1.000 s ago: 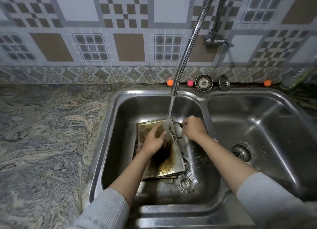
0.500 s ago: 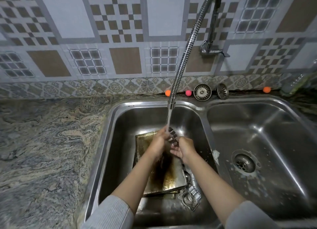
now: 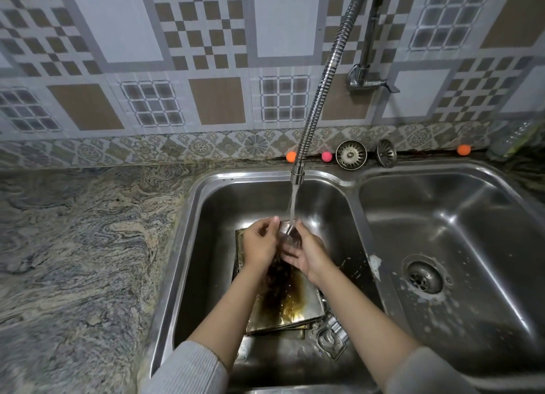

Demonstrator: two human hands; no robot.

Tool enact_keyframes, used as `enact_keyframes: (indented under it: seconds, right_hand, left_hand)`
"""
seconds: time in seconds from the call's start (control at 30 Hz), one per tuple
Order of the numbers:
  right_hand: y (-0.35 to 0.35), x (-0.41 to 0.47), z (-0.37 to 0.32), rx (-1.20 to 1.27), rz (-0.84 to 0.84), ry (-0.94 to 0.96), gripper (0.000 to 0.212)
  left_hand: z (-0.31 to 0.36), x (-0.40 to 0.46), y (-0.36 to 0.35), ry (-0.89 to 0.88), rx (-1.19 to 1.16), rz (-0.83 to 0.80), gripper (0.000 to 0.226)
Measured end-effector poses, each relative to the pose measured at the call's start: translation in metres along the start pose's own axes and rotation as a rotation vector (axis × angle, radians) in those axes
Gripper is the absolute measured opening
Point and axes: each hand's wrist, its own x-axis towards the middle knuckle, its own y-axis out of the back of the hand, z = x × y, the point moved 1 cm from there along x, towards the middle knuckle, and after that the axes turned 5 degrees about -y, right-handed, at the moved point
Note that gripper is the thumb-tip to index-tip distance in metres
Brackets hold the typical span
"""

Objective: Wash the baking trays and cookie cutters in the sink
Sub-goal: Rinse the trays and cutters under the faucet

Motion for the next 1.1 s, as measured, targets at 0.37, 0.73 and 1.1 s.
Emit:
enact_keyframes:
  seconds: [0.37,0.73,1.1]
  right_hand:
    - [-0.014,-0.001,-0.019,-0.426,0.100,0.210,0.069]
    - [-0.012,0.007,-0.020,-0.381,0.098,0.228,0.073]
    - [0.013,-0.012,-0.025,-0.321,-0.057,0.359,0.025]
  left_hand:
    - [0.009,-0.001,-0.012,0.092,-0.058,-0.137,0.058]
    - [0.014,0.002,-0.018,0.258,-0.218,-0.139,0.034]
    - [0.003,0.001,-0.017,0.383,-0.355,-0.027,0.027]
